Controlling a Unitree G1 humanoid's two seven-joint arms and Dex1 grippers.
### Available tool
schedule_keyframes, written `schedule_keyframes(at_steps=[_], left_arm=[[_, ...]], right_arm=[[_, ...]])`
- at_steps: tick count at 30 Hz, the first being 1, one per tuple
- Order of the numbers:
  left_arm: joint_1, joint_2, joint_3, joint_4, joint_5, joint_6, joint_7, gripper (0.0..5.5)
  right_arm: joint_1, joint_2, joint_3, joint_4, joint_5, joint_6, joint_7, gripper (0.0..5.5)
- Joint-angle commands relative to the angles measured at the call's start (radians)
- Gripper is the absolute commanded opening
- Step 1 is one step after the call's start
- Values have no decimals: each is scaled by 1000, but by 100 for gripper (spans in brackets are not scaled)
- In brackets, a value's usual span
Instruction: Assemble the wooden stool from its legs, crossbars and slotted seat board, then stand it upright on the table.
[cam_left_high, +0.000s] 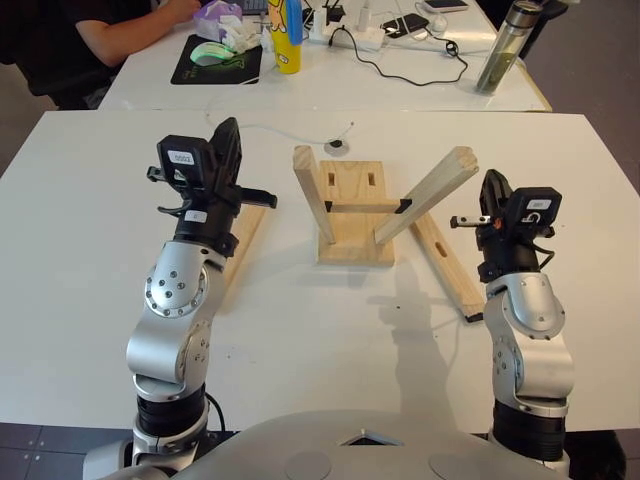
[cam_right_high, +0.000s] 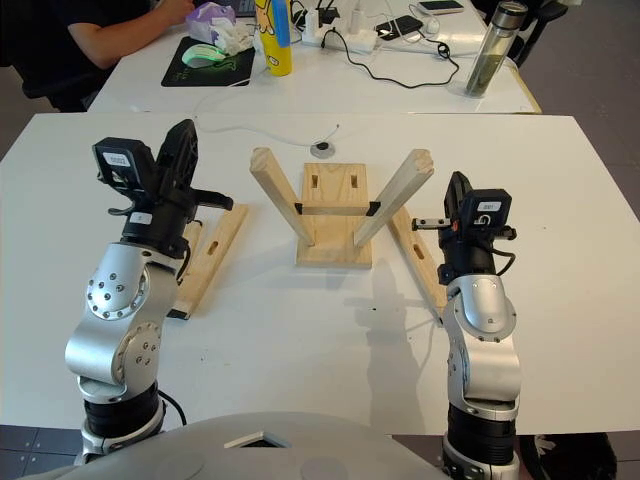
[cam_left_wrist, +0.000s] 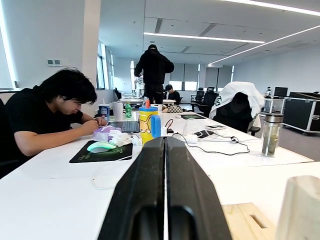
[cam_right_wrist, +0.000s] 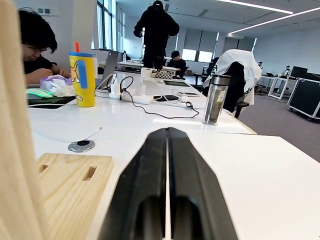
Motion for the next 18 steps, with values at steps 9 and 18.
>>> schedule_keyframes(at_steps=[9, 18], left_arm=[[68, -31, 51, 34, 1, 83, 12, 4], [42, 87, -287, 54, 34, 127, -195, 4]], right_arm=[[-5, 20, 6, -40, -30, 3, -25, 0], [23, -51, 318, -11, -107, 8, 130, 0]])
